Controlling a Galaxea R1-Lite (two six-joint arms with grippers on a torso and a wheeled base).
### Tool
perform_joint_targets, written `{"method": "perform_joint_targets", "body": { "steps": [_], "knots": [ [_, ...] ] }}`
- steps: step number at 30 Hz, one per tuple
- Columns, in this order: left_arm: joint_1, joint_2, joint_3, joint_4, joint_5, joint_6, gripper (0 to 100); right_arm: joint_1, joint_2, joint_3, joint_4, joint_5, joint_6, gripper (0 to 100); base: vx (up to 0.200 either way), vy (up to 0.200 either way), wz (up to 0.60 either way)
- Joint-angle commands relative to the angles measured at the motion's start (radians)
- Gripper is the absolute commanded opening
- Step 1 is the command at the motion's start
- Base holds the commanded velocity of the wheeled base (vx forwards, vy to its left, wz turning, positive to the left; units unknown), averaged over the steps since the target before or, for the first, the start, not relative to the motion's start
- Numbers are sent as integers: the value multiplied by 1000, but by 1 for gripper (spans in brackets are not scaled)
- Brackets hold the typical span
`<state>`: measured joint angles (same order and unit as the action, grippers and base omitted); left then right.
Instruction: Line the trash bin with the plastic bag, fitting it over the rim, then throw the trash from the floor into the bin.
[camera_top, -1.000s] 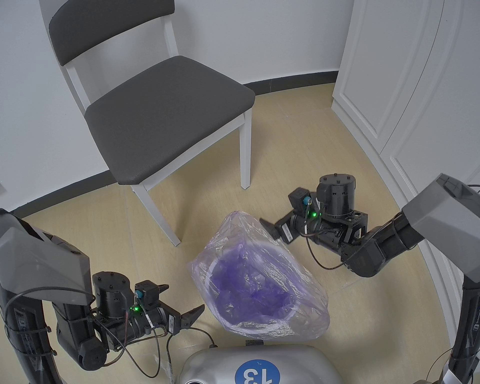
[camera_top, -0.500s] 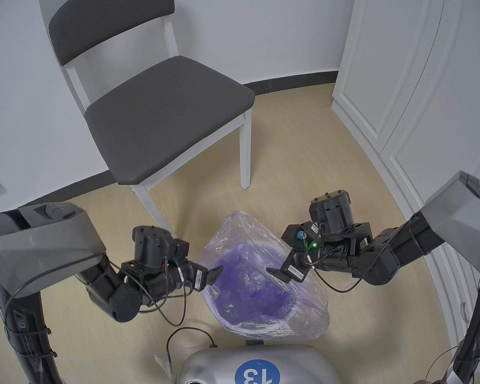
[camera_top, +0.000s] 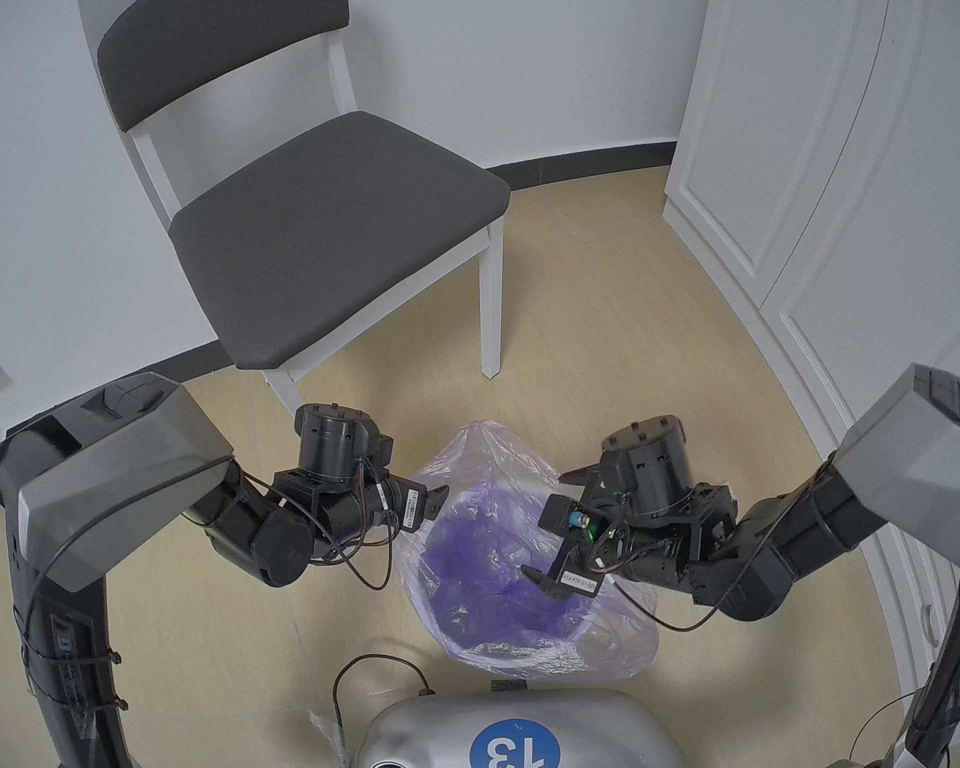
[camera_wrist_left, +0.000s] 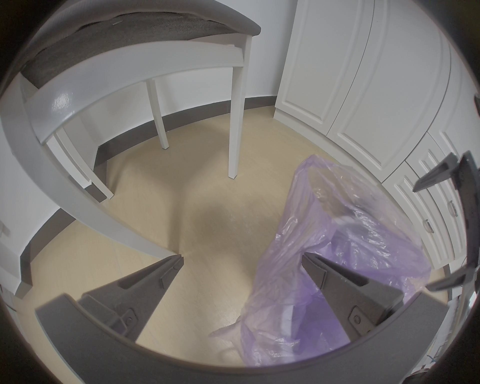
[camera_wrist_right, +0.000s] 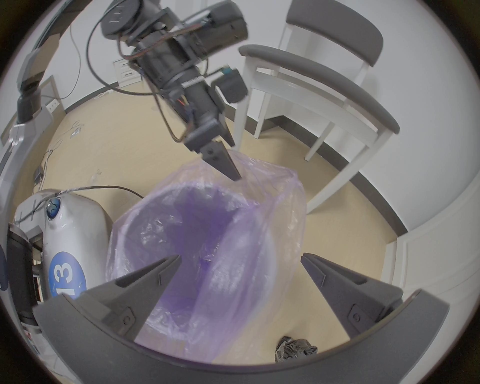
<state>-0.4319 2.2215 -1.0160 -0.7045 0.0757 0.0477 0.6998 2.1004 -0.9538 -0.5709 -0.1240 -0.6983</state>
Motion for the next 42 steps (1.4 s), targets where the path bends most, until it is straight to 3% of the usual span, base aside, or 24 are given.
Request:
{"method": "perform_joint_targets", "body": {
  "steps": [1, 9, 17, 30, 42],
  "knots": [
    [7, 14, -1, -3, 1, 0, 100, -2, 66, -11, -14, -14, -35, 100, 0, 0, 0],
    [44, 10, 2, -7, 9, 1, 100, -125, 141, -43, -164, -32, -107, 100, 0, 0, 0],
    [61, 24, -16, -9, 12, 3, 100, -186, 135, -114, -161, -29, -104, 100, 0, 0, 0],
    [105, 115, -147, 3, 13, 24, 100, -261, 225, -273, -126, -5, -32, 100, 0, 0, 0],
    [111, 147, -119, -1, 13, 24, 100, -290, 314, -296, -121, 9, -3, 100, 0, 0, 0]
  ]
}}
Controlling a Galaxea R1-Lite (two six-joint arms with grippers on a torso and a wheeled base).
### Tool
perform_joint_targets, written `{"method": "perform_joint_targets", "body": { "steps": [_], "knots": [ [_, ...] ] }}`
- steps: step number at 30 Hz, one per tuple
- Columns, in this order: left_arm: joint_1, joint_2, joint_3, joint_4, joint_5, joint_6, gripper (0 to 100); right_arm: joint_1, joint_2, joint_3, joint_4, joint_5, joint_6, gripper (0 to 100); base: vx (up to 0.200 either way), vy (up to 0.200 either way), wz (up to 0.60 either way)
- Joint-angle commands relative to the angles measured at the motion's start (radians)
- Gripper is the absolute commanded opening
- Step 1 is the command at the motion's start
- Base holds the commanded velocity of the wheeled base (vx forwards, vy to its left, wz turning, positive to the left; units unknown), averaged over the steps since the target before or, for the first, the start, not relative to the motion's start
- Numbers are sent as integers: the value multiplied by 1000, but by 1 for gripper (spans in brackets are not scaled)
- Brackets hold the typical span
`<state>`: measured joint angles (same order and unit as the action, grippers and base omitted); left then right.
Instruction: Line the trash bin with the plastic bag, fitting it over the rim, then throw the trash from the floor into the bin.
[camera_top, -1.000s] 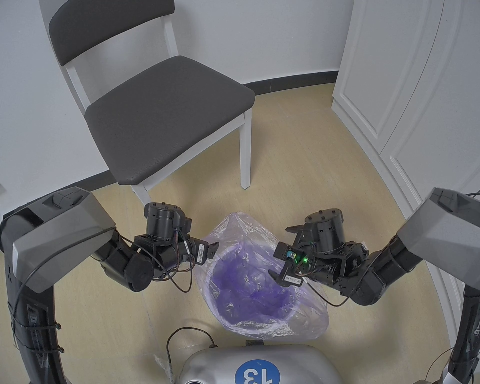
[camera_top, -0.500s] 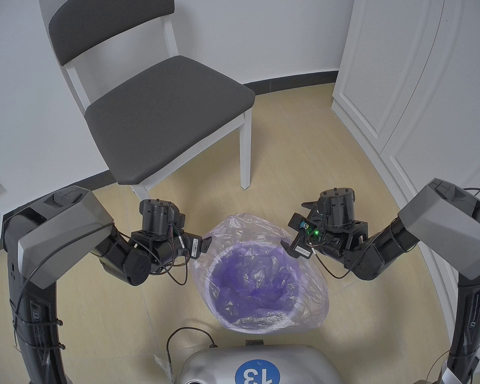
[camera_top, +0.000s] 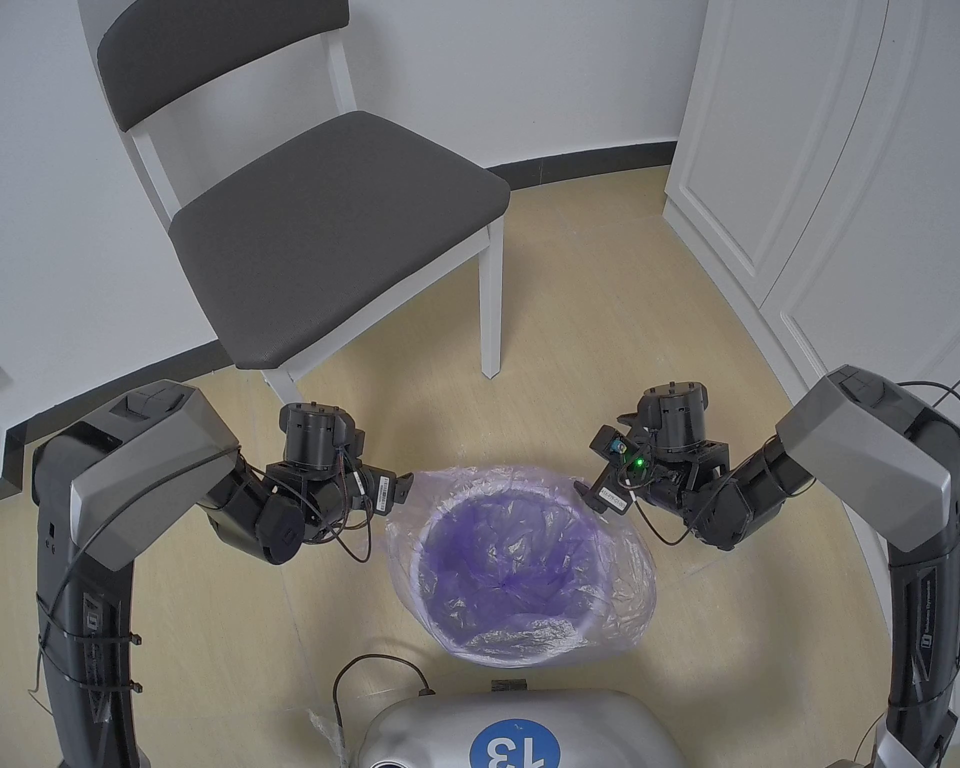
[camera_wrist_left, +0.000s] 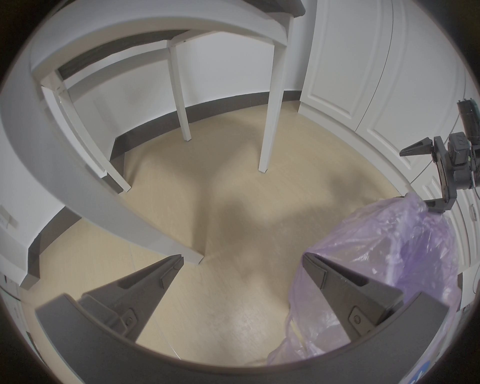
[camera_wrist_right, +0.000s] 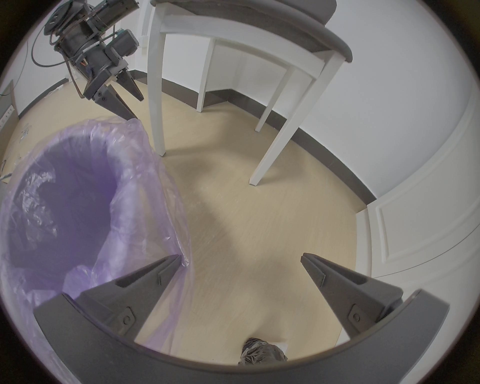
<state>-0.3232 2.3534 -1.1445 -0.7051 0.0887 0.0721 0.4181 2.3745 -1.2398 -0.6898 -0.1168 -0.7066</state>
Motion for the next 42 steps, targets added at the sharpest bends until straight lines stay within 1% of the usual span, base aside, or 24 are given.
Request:
{"method": "perform_joint_targets", "body": {
  "steps": [1, 5, 8, 11, 14, 16, 17, 18, 20, 21, 22, 23, 25, 28, 30, 31, 33, 38, 42],
  "knots": [
    [7, 14, 14, -2, 0, 3, 100, -7, 34, -6, -5, 6, 10, 100, 0, 0, 0],
    [29, -29, 15, -2, -1, 23, 100, 2, -29, -3, -8, 42, 33, 100, 0, 0, 0],
    [36, -115, 66, -2, -4, 20, 100, 11, -126, 23, -7, 48, 44, 100, 0, 0, 0],
    [32, -203, 166, -17, -10, 15, 100, 33, -215, 100, -13, 46, 67, 100, 0, 0, 0],
    [19, -290, 308, -40, -14, 11, 100, 68, -320, 229, -14, 48, 118, 100, 0, 0, 0],
    [7, -336, 428, -89, -24, 9, 100, 74, -365, 307, -14, 48, 127, 100, 0, 0, 0],
    [6, -347, 499, -136, -41, 9, 100, 71, -377, 342, -16, 48, 127, 100, 0, 0, 0],
    [6, -350, 523, -155, -49, 9, 100, 70, -377, 355, -16, 46, 125, 100, 0, 0, 0],
    [6, -344, 634, -277, -95, 11, 100, 61, -379, 418, -16, 46, 119, 100, 0, 0, 0],
    [7, -339, 646, -294, -103, 11, 100, 59, -377, 428, -16, 46, 119, 100, 0, 0, 0],
    [9, -293, 695, -381, -129, 11, 100, 48, -373, 488, -17, 45, 118, 100, 0, 0, 0],
    [9, -293, 695, -381, -129, 11, 100, 48, -373, 488, -17, 45, 118, 100, 0, 0, 0],
    [13, -189, 710, -488, -130, 6, 100, 38, -360, 557, -37, 40, 116, 100, 0, 0, 0],
    [6, -106, 707, -562, -136, -3, 100, 16, -336, 611, -91, 40, 114, 100, 0, 0, 0],
    [6, -98, 707, -568, -136, -3, 100, 13, -333, 619, -100, 40, 113, 100, 0, 0, 0],
    [-17, -63, 692, -585, -141, -5, 100, -4, -327, 663, -151, 43, 102, 100, 0, 0, 0],
    [-27, -42, 672, -583, -142, -5, 100, -12, -308, 683, -177, 43, 93, 100, 0, 0, 0],
    [-28, -6, 617, -573, -142, -8, 100, -28, -258, 707, -224, 46, 81, 100, 0, 0, 0],
    [-27, 23, 601, -568, -136, -6, 100, -28, -221, 709, -266, 46, 78, 100, 0, 0, 0]
  ]
}}
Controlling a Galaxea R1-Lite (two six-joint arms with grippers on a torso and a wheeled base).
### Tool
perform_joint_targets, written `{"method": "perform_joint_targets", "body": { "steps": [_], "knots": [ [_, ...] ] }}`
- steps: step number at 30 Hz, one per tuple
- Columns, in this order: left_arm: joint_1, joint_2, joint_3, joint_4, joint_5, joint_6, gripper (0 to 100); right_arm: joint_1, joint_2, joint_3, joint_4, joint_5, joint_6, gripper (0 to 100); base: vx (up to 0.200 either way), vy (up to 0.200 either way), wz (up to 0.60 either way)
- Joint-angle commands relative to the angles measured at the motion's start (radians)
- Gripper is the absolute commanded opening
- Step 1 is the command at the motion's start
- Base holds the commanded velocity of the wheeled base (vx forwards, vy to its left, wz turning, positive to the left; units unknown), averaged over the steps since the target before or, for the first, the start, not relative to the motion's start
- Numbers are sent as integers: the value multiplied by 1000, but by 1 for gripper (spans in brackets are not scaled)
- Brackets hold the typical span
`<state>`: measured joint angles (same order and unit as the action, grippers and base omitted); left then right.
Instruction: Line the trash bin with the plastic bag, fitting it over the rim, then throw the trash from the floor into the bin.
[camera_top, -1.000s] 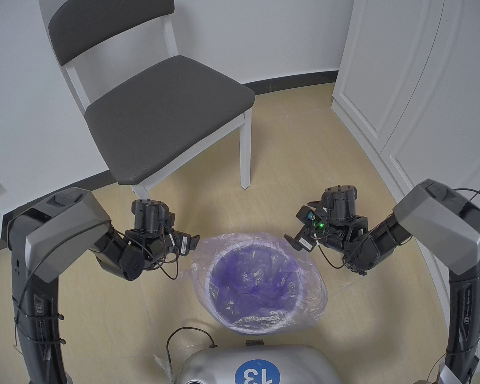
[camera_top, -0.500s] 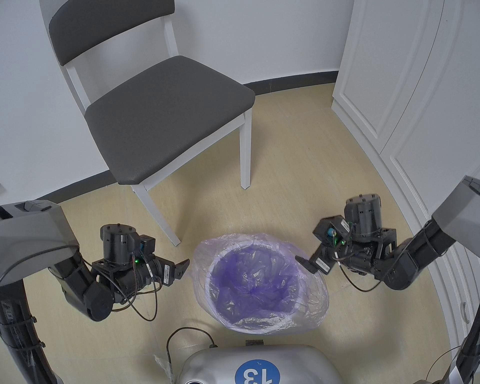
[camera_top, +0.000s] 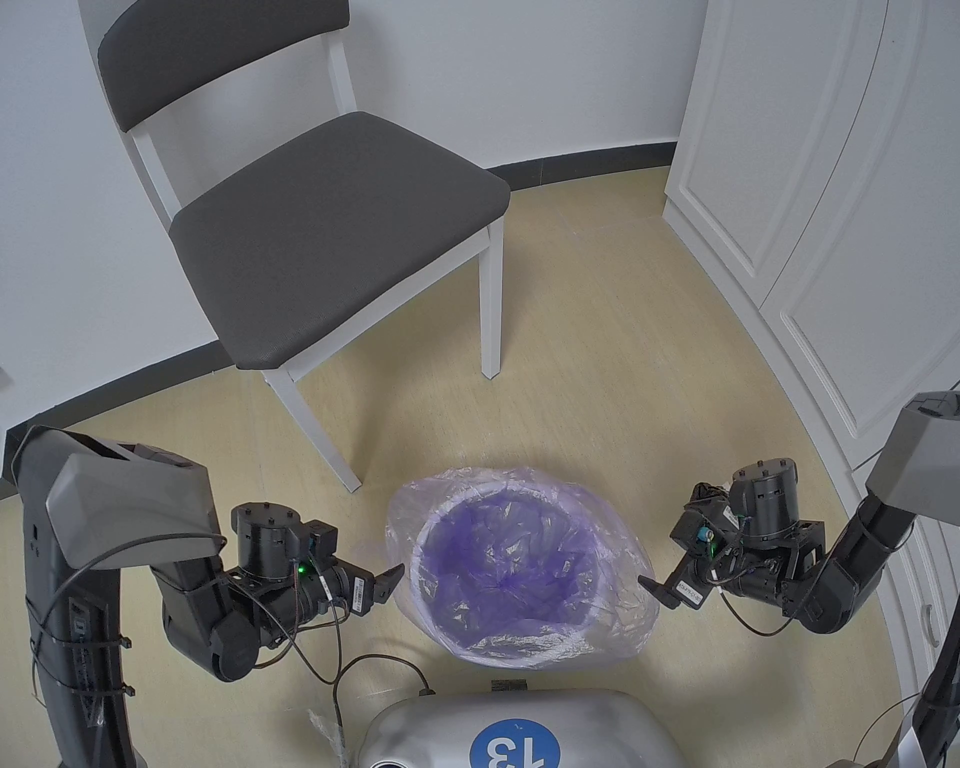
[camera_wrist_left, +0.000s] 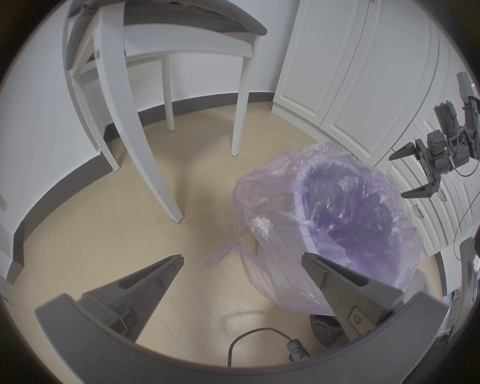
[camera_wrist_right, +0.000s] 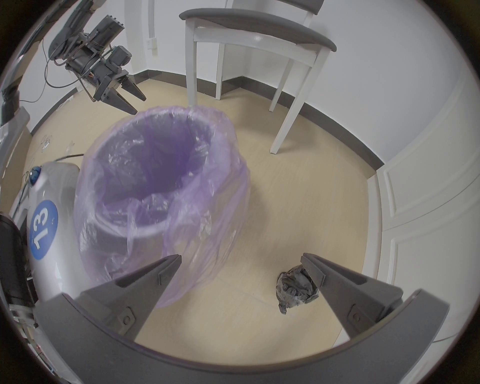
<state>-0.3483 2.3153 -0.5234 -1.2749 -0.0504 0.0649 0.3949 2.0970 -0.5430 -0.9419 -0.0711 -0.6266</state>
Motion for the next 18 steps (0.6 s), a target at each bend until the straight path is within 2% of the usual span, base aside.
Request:
{"method": "perform_joint_targets", "body": {
  "steps": [1, 6, 11, 17, 18],
  "knots": [
    [2, 65, -20, 2, 3, 1, 100, -4, 67, 12, -21, 1, -2, 100, 0, 0, 0],
    [37, 64, -26, 2, 0, 0, 100, -1, 130, -3, -52, 1, -4, 100, 0, 0, 0],
    [40, 104, -63, 11, -2, 0, 100, -18, 230, -71, -83, 2, -2, 100, 0, 0, 0],
    [38, 162, -207, 132, -2, 0, 100, -21, 340, -235, -57, 1, -4, 100, 0, 0, 0],
    [38, 162, -239, 169, -2, 0, 100, -21, 350, -275, -15, 1, -7, 100, 0, 0, 0]
  ]
}}
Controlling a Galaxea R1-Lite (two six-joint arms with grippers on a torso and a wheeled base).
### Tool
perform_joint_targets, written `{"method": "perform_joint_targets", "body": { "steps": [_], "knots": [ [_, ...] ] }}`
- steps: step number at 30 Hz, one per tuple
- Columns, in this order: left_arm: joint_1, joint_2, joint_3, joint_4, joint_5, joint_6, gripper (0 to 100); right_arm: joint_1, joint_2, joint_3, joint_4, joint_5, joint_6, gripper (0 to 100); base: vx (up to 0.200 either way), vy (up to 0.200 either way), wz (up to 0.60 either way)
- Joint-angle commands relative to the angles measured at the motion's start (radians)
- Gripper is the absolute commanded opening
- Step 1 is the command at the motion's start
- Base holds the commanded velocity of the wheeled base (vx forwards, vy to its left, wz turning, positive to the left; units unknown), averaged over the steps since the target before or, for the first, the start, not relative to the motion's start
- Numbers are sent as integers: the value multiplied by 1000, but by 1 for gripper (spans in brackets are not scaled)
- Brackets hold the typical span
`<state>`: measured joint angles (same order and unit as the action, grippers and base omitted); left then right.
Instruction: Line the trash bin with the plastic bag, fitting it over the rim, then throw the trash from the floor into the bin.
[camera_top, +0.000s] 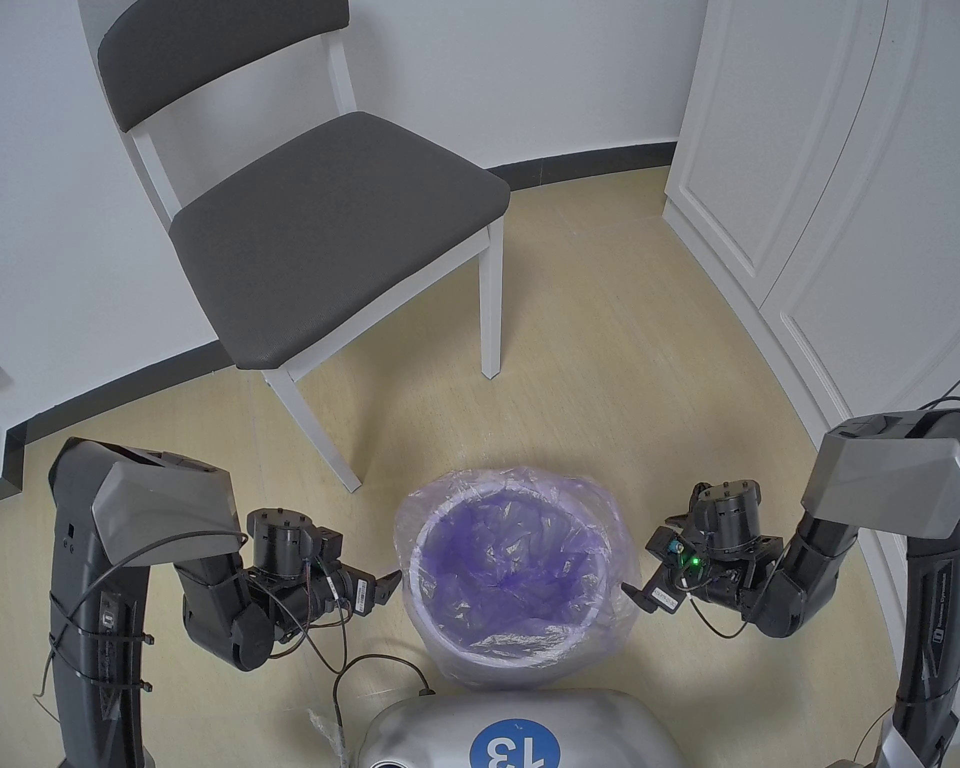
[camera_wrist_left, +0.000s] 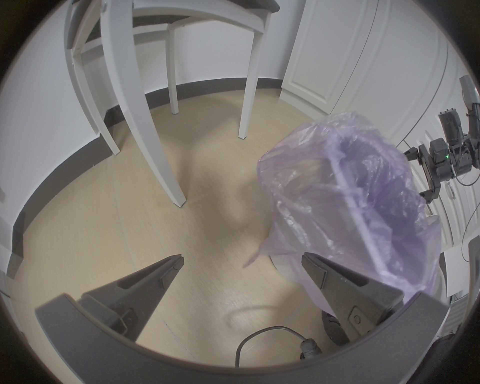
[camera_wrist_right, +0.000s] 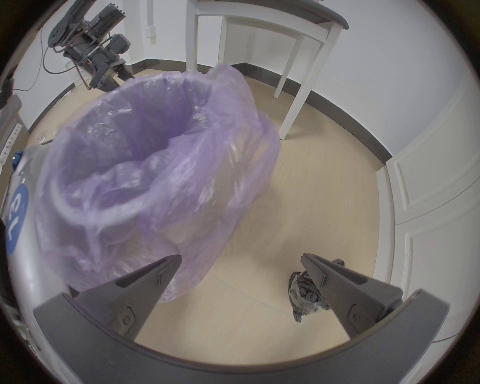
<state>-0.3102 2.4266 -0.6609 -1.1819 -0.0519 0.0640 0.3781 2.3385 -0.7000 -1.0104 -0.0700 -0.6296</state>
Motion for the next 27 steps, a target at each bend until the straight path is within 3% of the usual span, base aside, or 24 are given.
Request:
{"method": "perform_joint_targets", "body": {
  "steps": [1, 5, 11, 17, 19, 27],
  "knots": [
    [2, 51, -129, 111, 0, -1, 100, -5, 108, -156, 125, -1, -12, 100, 0, 0, 0],
    [0, 55, -184, 199, 0, 2, 100, -18, 111, -286, 349, 1, -22, 100, 0, 0, 0],
    [2, 75, -233, 269, 6, 10, 100, -39, 127, -426, 518, 1, -71, 100, 0, 0, 0],
    [6, 77, -224, 297, 7, 20, 100, -39, 125, -424, 516, 7, -73, 100, 0, 0, 0],
    [11, 63, -207, 292, 7, 19, 100, -42, 111, -392, 516, 53, -70, 100, 0, 0, 0],
    [51, -95, -14, 203, 3, 8, 100, -54, -151, -93, 363, 105, -68, 100, 0, 0, 0]
  ]
}}
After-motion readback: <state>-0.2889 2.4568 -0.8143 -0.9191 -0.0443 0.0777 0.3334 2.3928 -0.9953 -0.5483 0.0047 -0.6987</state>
